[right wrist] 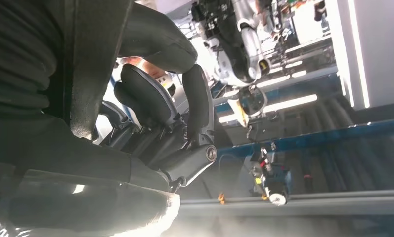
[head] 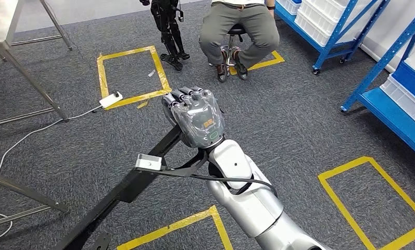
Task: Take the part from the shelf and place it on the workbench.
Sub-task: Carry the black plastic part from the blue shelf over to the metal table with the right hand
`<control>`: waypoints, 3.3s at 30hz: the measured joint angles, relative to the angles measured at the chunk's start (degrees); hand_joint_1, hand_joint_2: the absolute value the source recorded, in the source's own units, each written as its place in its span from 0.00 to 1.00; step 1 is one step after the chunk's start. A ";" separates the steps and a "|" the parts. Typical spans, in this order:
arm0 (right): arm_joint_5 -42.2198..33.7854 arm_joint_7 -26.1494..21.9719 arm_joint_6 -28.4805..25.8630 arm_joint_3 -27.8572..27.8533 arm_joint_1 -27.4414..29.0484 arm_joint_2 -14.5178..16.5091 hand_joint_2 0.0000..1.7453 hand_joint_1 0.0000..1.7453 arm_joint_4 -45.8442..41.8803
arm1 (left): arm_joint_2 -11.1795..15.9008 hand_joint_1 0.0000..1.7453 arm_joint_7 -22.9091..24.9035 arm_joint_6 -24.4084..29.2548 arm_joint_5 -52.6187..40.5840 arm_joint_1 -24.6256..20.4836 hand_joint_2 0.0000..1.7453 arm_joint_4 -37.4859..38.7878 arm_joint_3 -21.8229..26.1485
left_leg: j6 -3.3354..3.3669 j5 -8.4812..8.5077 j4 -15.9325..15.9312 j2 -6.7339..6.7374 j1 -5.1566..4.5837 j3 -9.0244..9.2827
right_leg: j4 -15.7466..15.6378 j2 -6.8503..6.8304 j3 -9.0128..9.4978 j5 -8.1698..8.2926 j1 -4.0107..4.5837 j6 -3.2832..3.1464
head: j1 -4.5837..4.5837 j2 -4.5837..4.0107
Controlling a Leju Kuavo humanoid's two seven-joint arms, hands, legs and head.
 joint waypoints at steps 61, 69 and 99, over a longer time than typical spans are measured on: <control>1.17 -0.02 1.03 -0.55 0.31 -0.24 1.00 1.00 -1.34 | -0.32 0.00 0.00 -0.18 -1.23 -0.24 1.00 0.00 -0.09 | 0.22 -0.22 0.88 -0.66 -0.22 -0.51 | 0.42 -0.01 -0.75 0.20 0.10 0.10 | -0.21 0.00; 1.42 -0.06 1.33 -0.75 0.23 -0.18 1.00 1.00 -1.93 | -0.39 0.00 0.00 -0.19 -1.29 0.21 1.00 0.01 -0.07 | -1.51 -0.30 1.13 -4.70 -0.12 -0.90 | -16.36 2.39 6.62 7.98 -0.57 0.46 | -0.32 0.00; 2.71 0.52 2.40 -1.23 0.45 -0.49 1.00 1.00 -3.12 | -0.54 0.00 0.00 -0.17 -2.86 -0.20 1.00 -0.01 0.09 | -1.37 -0.41 0.25 -4.50 -0.03 0.05 | -16.99 2.32 7.01 8.05 -0.91 1.19 | -0.29 0.00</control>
